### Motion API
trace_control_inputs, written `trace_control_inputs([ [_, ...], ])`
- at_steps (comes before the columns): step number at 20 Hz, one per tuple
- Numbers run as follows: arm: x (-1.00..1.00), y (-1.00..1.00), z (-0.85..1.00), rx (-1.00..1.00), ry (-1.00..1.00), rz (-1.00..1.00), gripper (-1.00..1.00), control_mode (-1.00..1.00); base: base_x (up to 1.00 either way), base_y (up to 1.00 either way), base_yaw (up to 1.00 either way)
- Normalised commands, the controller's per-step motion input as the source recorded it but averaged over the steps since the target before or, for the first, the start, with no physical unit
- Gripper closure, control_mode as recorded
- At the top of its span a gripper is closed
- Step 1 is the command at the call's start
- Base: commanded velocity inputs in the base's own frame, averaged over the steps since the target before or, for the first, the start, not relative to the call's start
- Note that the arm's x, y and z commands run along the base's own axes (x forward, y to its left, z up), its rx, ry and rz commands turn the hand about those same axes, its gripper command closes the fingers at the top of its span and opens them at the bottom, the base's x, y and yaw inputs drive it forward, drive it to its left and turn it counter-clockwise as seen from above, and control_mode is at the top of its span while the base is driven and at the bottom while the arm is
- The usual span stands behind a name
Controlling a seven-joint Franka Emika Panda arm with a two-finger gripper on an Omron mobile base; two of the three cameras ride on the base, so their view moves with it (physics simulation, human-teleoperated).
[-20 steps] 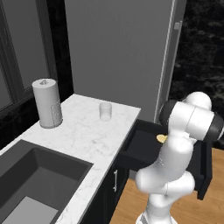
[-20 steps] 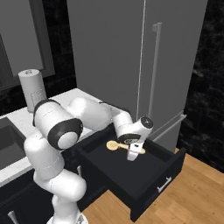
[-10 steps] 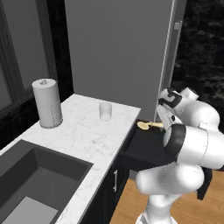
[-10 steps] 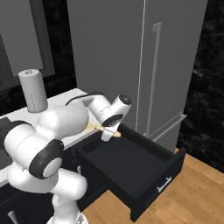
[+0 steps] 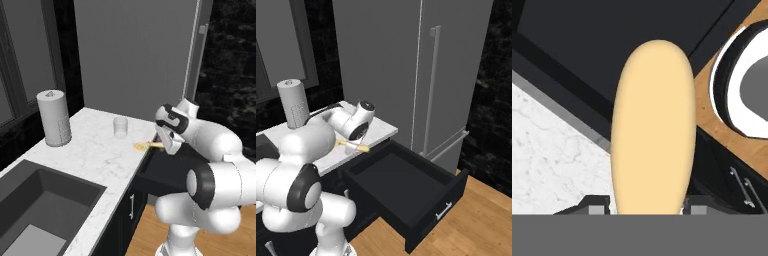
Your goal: Pick the pizza cutter from the drawer and place it on the counter.
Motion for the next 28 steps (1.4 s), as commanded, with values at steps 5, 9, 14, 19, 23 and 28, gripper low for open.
trace_control_inputs([
  [5, 0.07, 0.88, 0.02, -0.07, 0.13, 0.0, 1.0, -1.0, 0.0, 0.0, 0.0],
  [9, 0.2, 0.74, -0.03, -0.11, 0.1, 0.0, 1.0, -1.0, 0.0, 0.0, 0.0],
  [14, 0.21, 0.39, -0.04, -0.06, 0.0, 0.0, 1.0, -1.0, 0.0, 0.0, 0.0],
  [19, 0.13, 0.08, -0.26, -0.01, 0.03, 0.0, 1.0, -1.0, 0.0, 0.0, 0.0],
  [23, 0.03, 0.2, -0.47, -0.06, 0.03, 0.0, 1.0, -1.0, 0.0, 0.0, 0.0],
  [28, 0.08, 0.26, -0.59, -0.06, 0.01, 0.0, 1.0, -1.0, 0.0, 0.0, 0.0],
])
